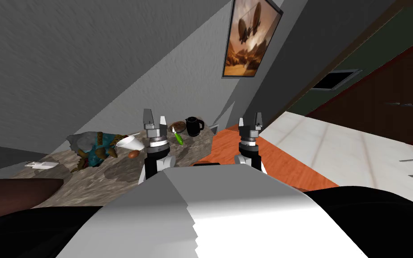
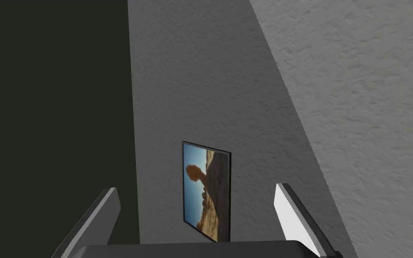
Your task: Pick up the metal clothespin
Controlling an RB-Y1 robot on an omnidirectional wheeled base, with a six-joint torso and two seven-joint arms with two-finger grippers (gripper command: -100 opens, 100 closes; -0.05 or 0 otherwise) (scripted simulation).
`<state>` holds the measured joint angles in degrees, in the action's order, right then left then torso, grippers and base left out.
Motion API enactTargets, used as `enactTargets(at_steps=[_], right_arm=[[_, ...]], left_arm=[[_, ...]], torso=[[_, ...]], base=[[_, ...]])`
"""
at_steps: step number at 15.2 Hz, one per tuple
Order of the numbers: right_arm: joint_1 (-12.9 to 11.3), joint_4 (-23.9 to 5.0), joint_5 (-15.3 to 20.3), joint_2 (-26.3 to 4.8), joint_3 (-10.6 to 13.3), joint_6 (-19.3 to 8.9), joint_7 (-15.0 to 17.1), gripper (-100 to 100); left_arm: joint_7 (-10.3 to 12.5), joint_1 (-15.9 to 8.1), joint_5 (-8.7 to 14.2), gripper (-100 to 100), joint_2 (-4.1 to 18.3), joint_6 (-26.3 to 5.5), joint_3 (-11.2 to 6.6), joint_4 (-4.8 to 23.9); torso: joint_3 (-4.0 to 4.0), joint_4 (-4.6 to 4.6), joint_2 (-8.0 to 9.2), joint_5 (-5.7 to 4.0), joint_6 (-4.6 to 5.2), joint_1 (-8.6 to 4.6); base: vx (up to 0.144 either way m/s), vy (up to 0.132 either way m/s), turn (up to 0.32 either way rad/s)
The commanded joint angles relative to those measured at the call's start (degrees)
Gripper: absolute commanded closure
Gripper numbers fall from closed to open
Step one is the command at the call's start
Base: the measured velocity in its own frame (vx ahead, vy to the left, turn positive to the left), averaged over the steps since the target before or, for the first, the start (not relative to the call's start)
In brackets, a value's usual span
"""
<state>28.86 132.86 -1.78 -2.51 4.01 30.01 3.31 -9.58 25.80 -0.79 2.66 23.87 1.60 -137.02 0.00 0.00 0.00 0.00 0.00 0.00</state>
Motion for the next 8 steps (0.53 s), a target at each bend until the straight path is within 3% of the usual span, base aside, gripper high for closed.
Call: enactTargets(at_steps=[1, 4, 5, 6, 7, 8], right_arm=[[0.0, 0.0, 0.0, 0.0, 0.0, 0.0, 0.0, 0], [0.0, 0.0, 0.0, 0.0, 0.0, 0.0, 0.0, 0], [0.0, 0.0, 0.0, 0.0, 0.0, 0.0, 0.0, 0], [0.0, 0.0, 0.0, 0.0, 0.0, 0.0, 0.0, 0], [0.0, 0.0, 0.0, 0.0, 0.0, 0.0, 0.0, 0], [0.0, 0.0, 0.0, 0.0, 0.0, 0.0, 0.0, 0]], left_arm=[[0.8, 0.0, 1.1, -100, 2.9, 0.1, 0.7, 0.5], [1.4, 0.0, 1.8, -100, 4.8, 0.2, 1.17, 0.8], [2.0, 0.0, 2.7, -100, 6.9, 0.3, 1.76, 1.2], [2.0, 0.0, 2.7, -100, 6.9, 0.3, 1.76, 1.2], [2.8, 0.0, 3.7, -100, 8.9, 0.5, 2.46, 1.7], [2.8, 0.0, 3.7, -100, 9.4, 0.5, 2.46, 1.7]], torso=[[0.0, 0.0, 0.0, 0.0, 0.0, 0.0], [0.02, 0.01, 0.05, 0.03, 0.01, 0.15], [0.03, 0.01, 0.05, 0.04, 0.01, 0.17], [0.03, 0.01, 0.05, 0.04, 0.02, 0.19], [0.03, 0.01, 0.05, 0.04, 0.01, 0.18], [0.04, 0.01, 0.08, 0.04, 0.02, 0.19]], base=[[-0.002, 0.017, -0.082], [-0.013, 0.035, -0.084], [-0.013, 0.04, -0.087], [-0.011, 0.038, -0.078], [-0.023, 0.038, -0.098], [-0.026, 0.039, -0.095]])
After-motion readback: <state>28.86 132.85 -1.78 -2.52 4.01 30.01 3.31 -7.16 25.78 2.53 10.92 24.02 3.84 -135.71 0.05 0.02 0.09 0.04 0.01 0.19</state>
